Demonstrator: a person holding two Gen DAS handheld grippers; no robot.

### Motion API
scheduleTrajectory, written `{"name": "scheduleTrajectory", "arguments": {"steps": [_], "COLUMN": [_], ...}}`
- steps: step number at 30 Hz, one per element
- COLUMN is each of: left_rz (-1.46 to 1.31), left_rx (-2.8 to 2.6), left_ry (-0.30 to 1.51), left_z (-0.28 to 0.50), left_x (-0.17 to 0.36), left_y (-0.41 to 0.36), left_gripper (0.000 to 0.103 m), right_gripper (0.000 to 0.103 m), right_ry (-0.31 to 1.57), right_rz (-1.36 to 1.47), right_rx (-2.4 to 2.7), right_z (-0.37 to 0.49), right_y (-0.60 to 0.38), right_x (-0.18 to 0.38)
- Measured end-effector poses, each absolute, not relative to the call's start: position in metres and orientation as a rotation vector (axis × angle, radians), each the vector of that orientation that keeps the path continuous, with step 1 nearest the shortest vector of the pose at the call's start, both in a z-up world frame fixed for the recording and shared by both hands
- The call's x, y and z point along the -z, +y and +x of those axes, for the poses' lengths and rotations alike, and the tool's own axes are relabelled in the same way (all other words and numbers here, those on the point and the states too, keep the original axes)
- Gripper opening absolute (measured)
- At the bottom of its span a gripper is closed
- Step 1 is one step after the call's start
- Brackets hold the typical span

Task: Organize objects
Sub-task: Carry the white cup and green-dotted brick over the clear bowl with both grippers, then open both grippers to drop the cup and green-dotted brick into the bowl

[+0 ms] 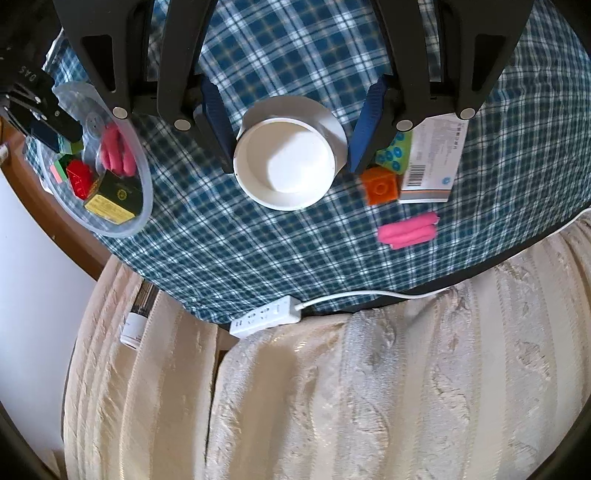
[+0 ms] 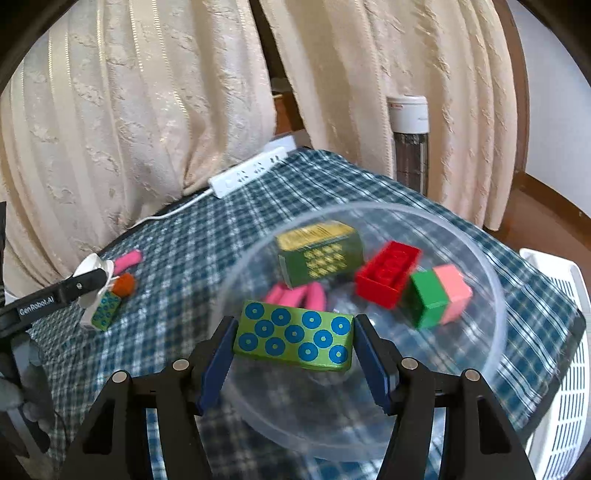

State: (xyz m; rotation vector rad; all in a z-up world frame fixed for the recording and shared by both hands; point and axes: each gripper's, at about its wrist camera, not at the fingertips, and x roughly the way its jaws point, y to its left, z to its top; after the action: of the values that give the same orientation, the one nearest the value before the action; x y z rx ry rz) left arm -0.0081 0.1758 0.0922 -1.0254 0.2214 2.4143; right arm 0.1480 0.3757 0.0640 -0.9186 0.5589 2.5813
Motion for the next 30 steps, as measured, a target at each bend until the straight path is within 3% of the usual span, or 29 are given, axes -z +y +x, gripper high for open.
{"name": "scheduleTrajectory", "arguments": {"steps": [18, 30], "left_rz": [-1.001, -0.987], "left_rx": [-2.315, -2.251], "left_ry": [0.291, 0.335], "left_z": [0.023, 0.039], "left_x": [-0.094, -0.095], "left_y": [0.234, 0.266], "left_gripper": [0.062, 0.062], "right_gripper": [0.067, 0.069], "right_ry": [0.554, 0.645], "right_rz": [-0.891, -0.815], "right_rx": [-2.564, -2.579], "right_z": [0.171, 0.183], "right_y": [0.401, 0.415], "right_x": [-0.055, -0.057]}}
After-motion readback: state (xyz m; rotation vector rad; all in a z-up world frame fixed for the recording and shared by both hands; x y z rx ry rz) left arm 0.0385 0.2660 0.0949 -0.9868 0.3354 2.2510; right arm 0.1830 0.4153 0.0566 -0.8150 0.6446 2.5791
